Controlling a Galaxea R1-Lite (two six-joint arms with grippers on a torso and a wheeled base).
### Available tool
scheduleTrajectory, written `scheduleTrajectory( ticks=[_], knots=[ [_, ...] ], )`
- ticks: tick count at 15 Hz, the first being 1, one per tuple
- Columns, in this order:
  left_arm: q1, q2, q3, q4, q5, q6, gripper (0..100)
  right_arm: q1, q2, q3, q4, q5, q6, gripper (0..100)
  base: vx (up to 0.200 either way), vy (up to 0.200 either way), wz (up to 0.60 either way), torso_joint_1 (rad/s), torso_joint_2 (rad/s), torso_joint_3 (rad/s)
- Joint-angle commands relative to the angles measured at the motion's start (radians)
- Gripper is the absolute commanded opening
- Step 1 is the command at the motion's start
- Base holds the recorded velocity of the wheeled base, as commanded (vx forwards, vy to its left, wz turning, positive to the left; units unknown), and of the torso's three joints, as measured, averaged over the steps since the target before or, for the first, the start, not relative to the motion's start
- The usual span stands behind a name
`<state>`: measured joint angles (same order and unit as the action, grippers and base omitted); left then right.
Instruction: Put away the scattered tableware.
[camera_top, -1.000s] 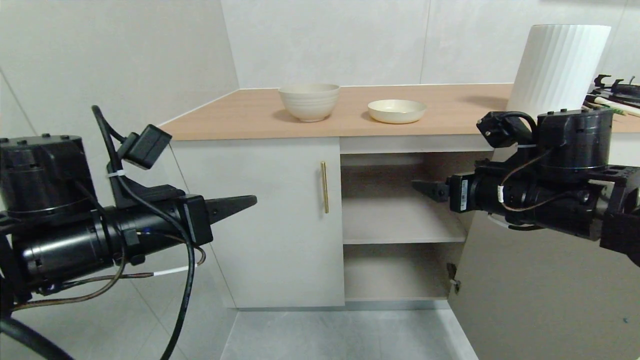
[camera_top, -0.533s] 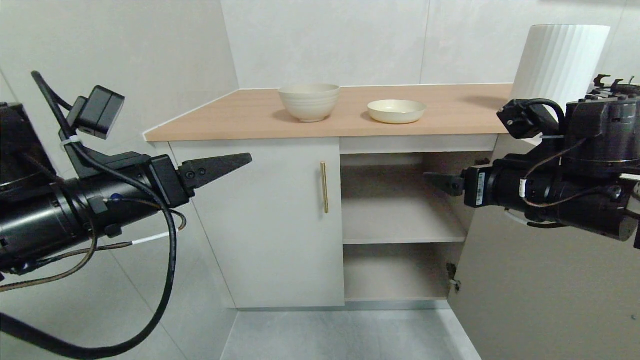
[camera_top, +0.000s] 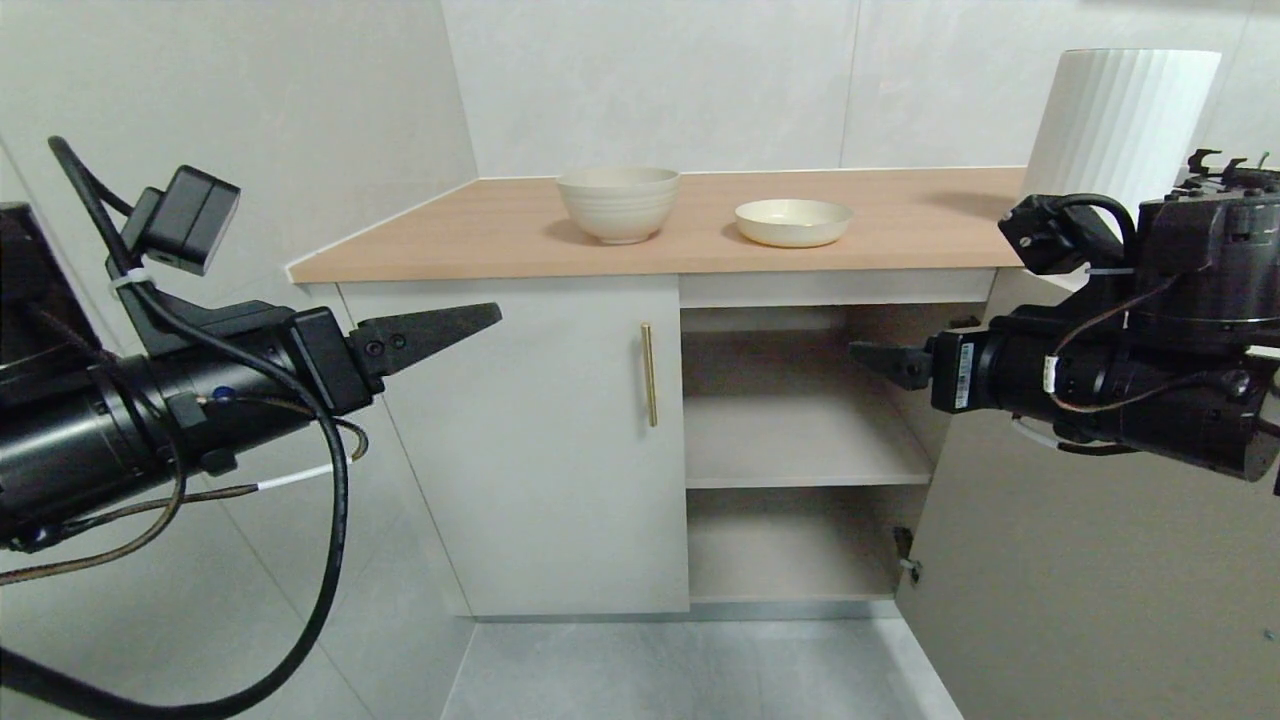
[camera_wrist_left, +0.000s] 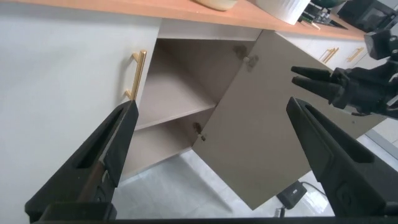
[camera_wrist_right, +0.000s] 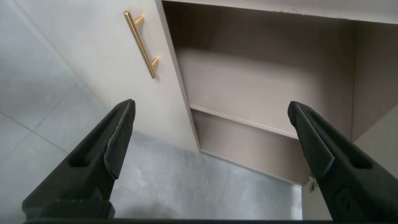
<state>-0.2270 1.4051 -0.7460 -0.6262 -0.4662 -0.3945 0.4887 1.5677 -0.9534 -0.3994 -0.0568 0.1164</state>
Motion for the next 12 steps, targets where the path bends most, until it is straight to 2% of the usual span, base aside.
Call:
scheduleTrajectory(
  ticks=[1,5,12],
  knots=[
    [0.0,-0.005,0.0,-0.001,0.0,0.0,100,0.002,-0.003,0.001,-0.001,0.0,0.0,100,0.0,0.0,0.0,0.0,0.0,0.0],
    [0.002,-0.006,-0.006,0.002,-0.003,0.002,100,0.002,-0.005,0.001,-0.001,0.002,0.0,100,0.0,0.0,0.0,0.0,0.0,0.0],
    [0.005,-0.005,-0.009,0.026,-0.003,0.002,100,0.004,-0.014,0.004,-0.001,0.008,0.003,100,0.2,0.0,0.0,0.002,0.0,0.002]
  ],
)
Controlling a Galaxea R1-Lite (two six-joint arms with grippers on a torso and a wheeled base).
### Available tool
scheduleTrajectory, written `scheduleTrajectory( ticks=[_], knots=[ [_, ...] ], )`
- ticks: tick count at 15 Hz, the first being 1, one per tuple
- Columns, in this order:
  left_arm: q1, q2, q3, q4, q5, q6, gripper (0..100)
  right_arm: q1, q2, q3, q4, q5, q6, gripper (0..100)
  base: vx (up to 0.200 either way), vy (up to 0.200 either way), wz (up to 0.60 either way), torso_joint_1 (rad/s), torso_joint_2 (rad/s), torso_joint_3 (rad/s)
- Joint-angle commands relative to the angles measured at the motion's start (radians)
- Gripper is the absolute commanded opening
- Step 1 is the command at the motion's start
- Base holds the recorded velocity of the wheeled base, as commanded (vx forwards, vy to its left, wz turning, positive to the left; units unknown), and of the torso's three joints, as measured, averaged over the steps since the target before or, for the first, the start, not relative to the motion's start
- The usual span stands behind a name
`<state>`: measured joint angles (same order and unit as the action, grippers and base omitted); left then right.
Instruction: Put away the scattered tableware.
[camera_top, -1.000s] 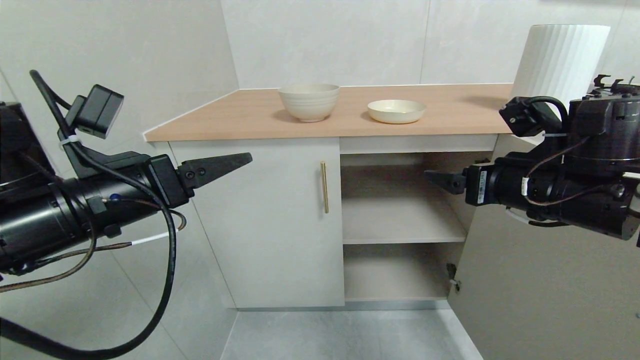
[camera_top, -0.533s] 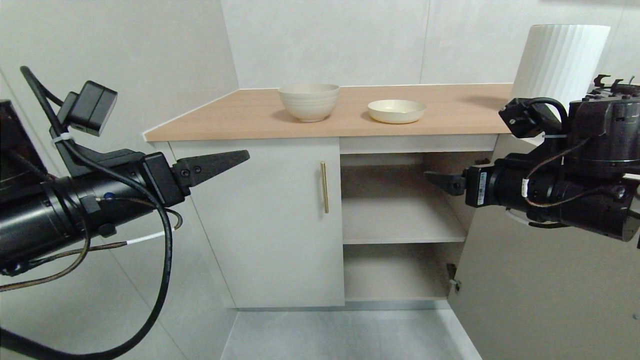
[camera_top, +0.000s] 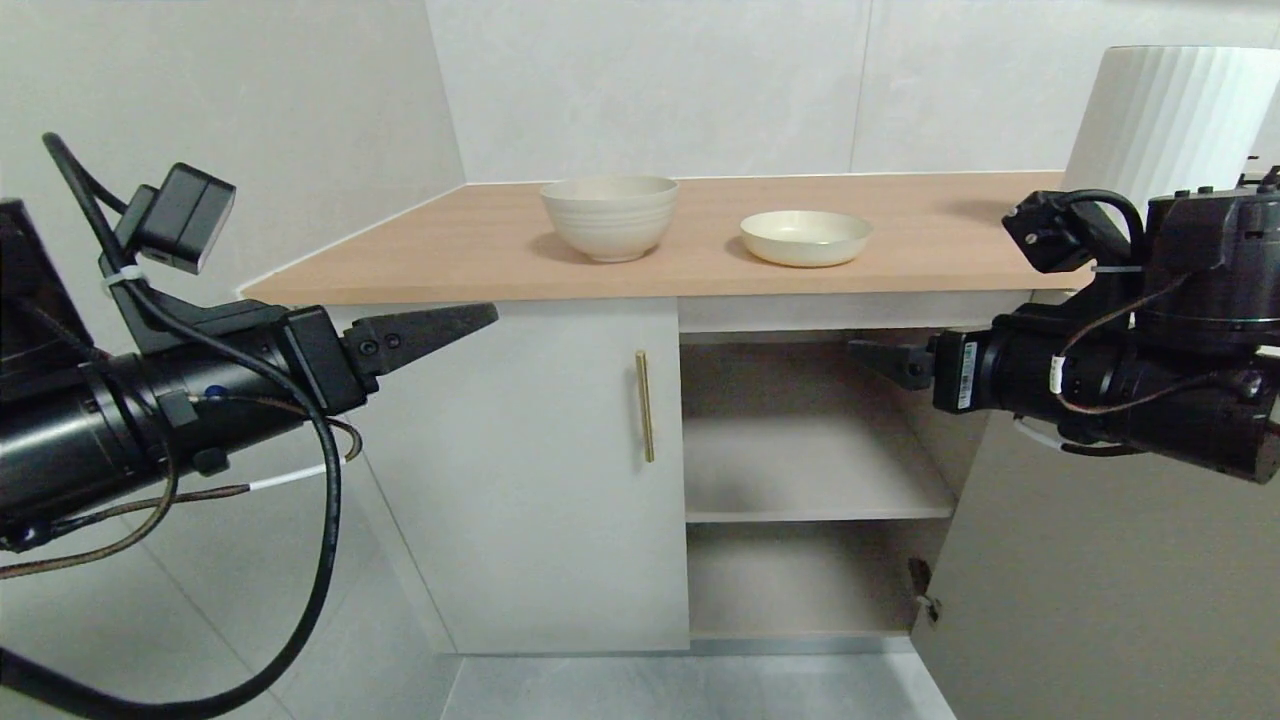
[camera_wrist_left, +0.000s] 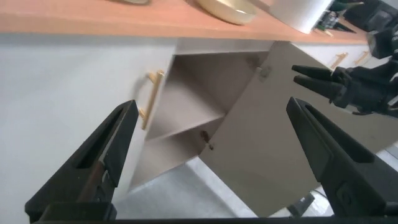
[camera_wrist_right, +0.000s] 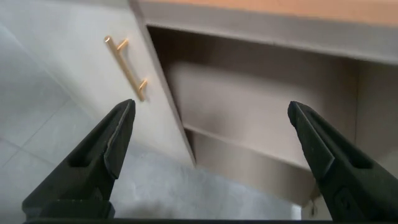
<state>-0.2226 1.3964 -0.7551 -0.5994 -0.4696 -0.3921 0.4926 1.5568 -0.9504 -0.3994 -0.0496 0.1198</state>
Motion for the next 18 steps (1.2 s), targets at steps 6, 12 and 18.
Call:
scheduleTrajectory(
  ticks=[6,12,18],
  knots=[
    [0.0,0.004,0.002,-0.003,0.002,-0.001,100,0.011,-0.023,0.004,0.004,0.01,0.015,100,0.2,0.0,0.0,0.0,0.0,0.003],
    [0.0,-0.019,0.003,-0.002,-0.004,-0.001,100,0.031,-0.09,0.001,0.089,0.076,0.064,100,0.0,0.0,0.0,0.0,0.0,0.0],
    [-0.001,-0.039,0.003,0.001,-0.004,-0.002,100,0.029,-0.109,0.058,-0.006,0.096,0.057,100,0.0,0.0,0.0,0.0,0.0,0.0]
  ],
)
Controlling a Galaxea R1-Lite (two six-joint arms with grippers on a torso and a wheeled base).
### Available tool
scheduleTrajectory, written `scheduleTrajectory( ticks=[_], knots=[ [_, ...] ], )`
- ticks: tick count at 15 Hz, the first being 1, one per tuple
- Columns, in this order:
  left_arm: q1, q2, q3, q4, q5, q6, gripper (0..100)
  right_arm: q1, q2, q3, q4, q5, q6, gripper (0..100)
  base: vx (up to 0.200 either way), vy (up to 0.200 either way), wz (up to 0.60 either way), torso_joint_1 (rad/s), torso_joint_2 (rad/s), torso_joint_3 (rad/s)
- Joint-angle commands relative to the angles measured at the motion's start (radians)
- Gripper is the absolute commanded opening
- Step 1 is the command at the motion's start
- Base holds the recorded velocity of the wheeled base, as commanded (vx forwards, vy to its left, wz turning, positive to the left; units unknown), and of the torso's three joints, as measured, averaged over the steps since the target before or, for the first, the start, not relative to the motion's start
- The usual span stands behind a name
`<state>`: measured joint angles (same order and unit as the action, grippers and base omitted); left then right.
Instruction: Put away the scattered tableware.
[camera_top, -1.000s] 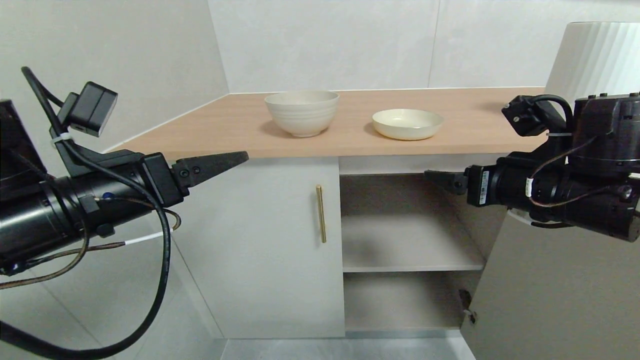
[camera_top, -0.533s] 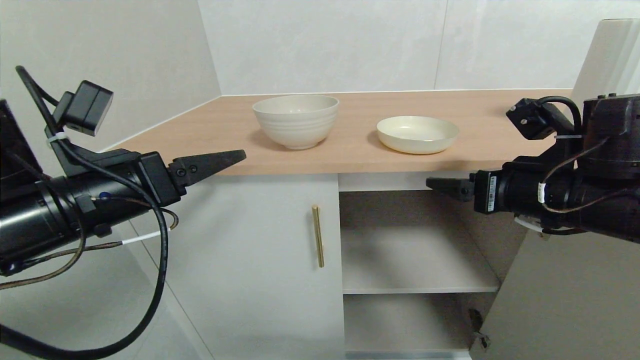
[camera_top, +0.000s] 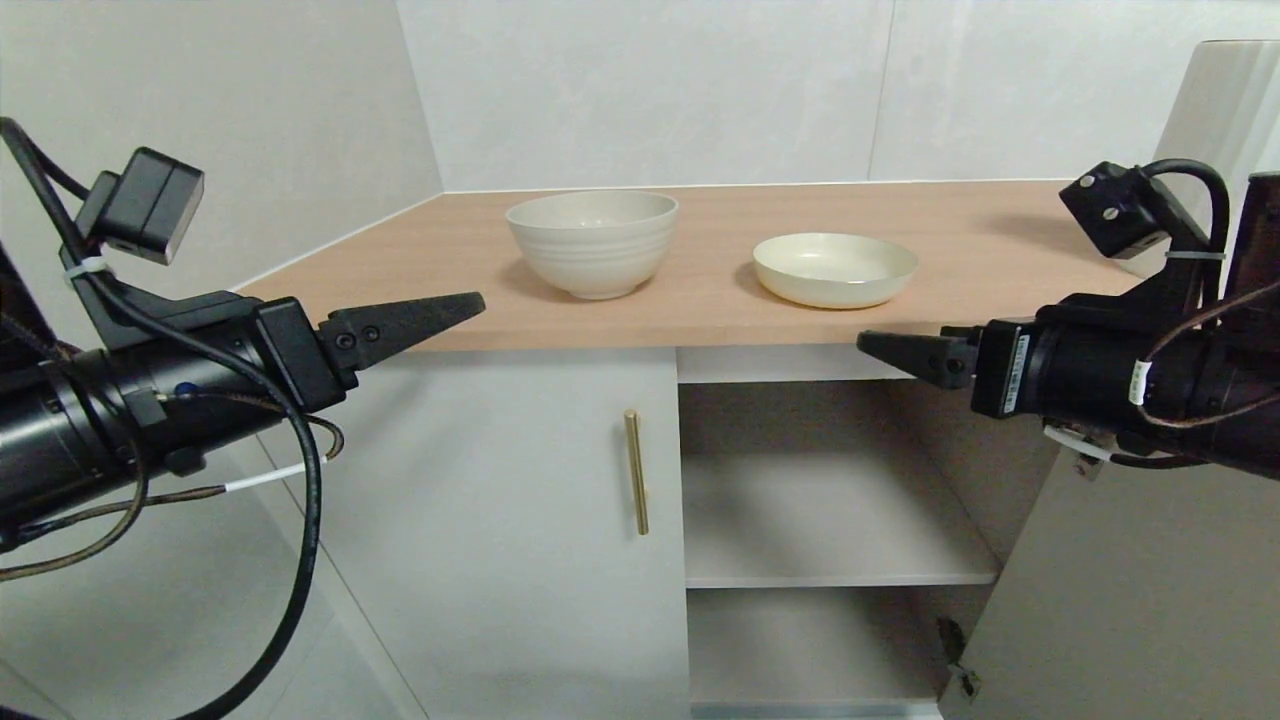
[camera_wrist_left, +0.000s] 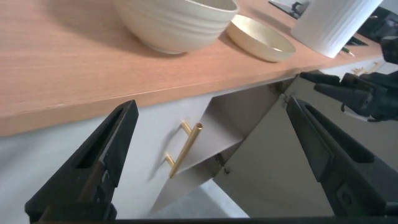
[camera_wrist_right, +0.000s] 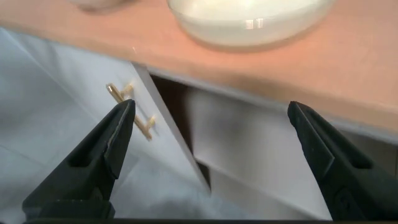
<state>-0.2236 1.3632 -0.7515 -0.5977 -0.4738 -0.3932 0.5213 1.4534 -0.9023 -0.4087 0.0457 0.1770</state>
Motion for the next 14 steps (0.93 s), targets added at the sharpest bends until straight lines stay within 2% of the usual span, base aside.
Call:
scheduleTrajectory(
  ticks=[1,7,10,14],
  knots=[
    [0.0,0.002,0.0,-0.001,0.0,-0.001,100,0.003,-0.027,0.033,-0.028,0.002,-0.008,100,0.0,0.0,0.0,0.0,0.0,0.0],
    [0.0,-0.001,0.0,-0.001,0.0,-0.001,100,0.003,-0.067,0.059,-0.033,0.022,-0.056,100,0.0,0.0,0.0,0.005,-0.02,-0.017],
    [0.0,-0.009,0.003,-0.001,-0.002,-0.001,100,0.005,-0.079,0.059,-0.033,0.022,-0.057,100,0.0,0.0,0.0,0.053,-0.25,-0.25],
    [-0.002,-0.006,0.003,-0.001,-0.002,-0.001,100,0.003,-0.077,0.059,-0.033,0.022,-0.057,100,0.0,0.0,0.0,0.178,-0.51,-0.289]
  ],
)
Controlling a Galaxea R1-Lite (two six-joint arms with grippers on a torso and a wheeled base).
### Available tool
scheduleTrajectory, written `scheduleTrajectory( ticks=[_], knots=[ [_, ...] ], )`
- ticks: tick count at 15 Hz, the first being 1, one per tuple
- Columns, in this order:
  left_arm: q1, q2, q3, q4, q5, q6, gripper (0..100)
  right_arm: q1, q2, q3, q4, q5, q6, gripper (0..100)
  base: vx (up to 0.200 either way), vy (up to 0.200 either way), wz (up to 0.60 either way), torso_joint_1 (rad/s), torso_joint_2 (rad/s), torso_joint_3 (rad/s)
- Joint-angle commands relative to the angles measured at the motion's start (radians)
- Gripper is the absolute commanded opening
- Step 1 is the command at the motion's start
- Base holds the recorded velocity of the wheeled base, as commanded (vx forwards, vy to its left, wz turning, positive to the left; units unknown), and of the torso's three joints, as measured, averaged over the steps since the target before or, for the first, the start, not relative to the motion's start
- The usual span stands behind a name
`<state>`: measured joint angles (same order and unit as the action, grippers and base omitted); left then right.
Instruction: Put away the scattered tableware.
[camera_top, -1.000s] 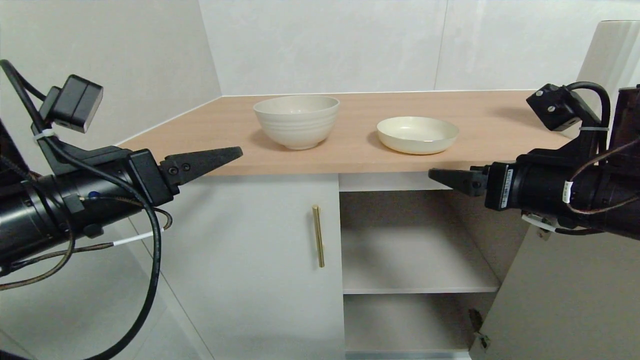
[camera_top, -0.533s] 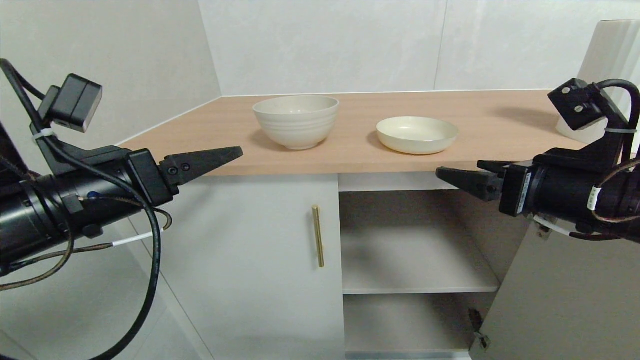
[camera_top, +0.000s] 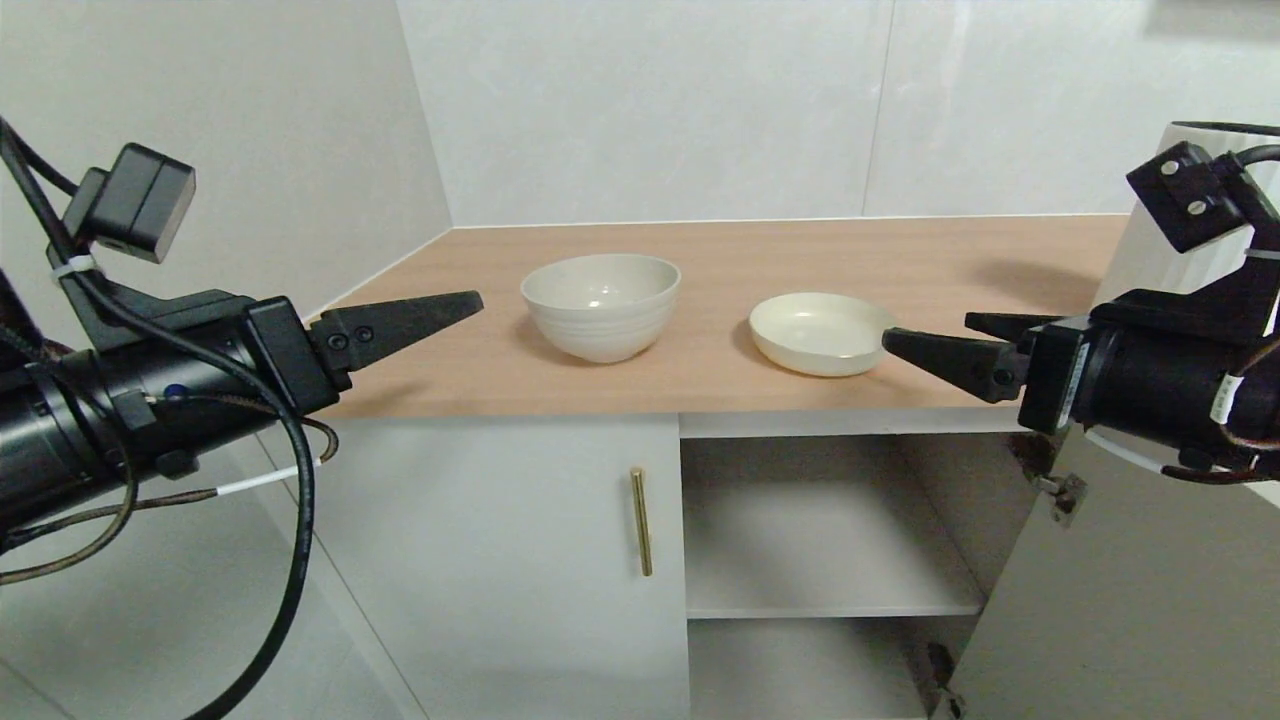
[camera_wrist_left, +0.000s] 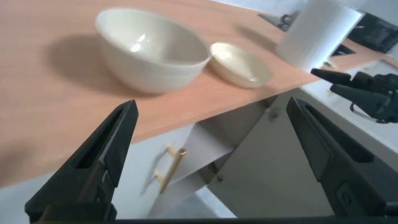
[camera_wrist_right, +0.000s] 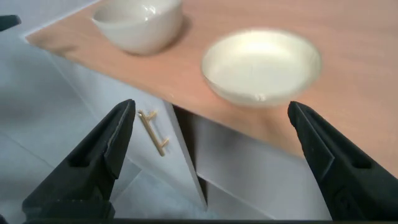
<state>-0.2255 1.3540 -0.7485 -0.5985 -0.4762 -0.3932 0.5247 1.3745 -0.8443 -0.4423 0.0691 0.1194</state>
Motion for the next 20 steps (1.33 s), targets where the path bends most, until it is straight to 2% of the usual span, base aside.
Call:
scheduleTrajectory(
  ticks=[1,4,6,8,10,11,12,13,14,15,16,18,20],
  knots=[
    [0.0,0.005,0.0,0.0,0.001,-0.001,100,0.0,0.003,0.001,0.001,0.0,0.0,100,0.0,0.0,0.0,0.173,-0.49,-0.3],
    [-0.001,0.022,-0.005,-0.001,0.001,-0.001,100,0.0,0.017,0.001,0.001,0.0,0.0,100,0.0,0.0,0.0,0.19,-0.47,-0.294],
    [-0.005,0.06,-0.048,0.0,0.001,-0.003,100,-0.003,0.052,-0.001,-0.032,0.0,-0.001,100,0.0,0.0,0.0,0.173,-0.42,-0.254],
    [-0.012,0.129,-0.117,0.019,0.013,-0.007,100,-0.026,0.124,-0.004,-0.121,-0.003,-0.023,100,0.0,0.0,0.0,0.068,-0.15,-0.093],
    [-0.012,0.154,-0.18,0.1,0.028,-0.007,100,-0.046,0.198,-0.07,-0.139,-0.02,-0.044,100,0.0,0.0,0.0,0.016,-0.03,-0.023],
    [-0.012,0.16,-0.261,0.236,0.042,-0.009,100,-0.054,0.239,-0.153,-0.052,-0.075,-0.032,100,0.0,0.0,0.0,0.0,0.0,0.0],
    [-0.012,0.162,-0.285,0.273,0.044,-0.009,100,-0.054,0.244,-0.171,-0.019,-0.094,-0.027,100,0.0,0.0,0.0,0.0,0.0,0.0],
    [-0.012,0.172,-0.427,0.517,0.083,-0.01,100,-0.054,0.262,-0.274,0.169,-0.177,0.016,100,0.0,0.0,0.0,0.0,0.0,0.0],
    [-0.015,0.183,-0.492,0.645,0.142,-0.009,100,-0.054,0.265,-0.322,0.248,-0.196,0.056,100,0.0,0.0,0.0,0.0,0.0,0.0],
    [-0.023,0.201,-0.528,0.71,0.211,-0.007,100,-0.054,0.264,-0.352,0.29,-0.204,0.092,100,0.0,0.0,0.0,0.0,0.0,0.0],
    [-0.028,0.22,-0.531,0.709,0.268,-0.006,100,-0.054,0.261,-0.354,0.298,-0.212,0.1,100,0.0,0.0,0.0,0.0,0.0,0.0],
    [-0.071,0.243,-0.528,0.689,0.347,-0.007,100,-0.049,0.267,-0.352,0.298,-0.267,0.1,100,0.0,0.0,0.0,0.0,0.0,0.0],
    [-0.132,0.315,-0.525,0.608,0.561,-0.012,100,-0.048,0.299,-0.361,0.29,-0.365,0.098,100,0.0,0.0,0.0,0.0,0.0,0.0]
  ],
)
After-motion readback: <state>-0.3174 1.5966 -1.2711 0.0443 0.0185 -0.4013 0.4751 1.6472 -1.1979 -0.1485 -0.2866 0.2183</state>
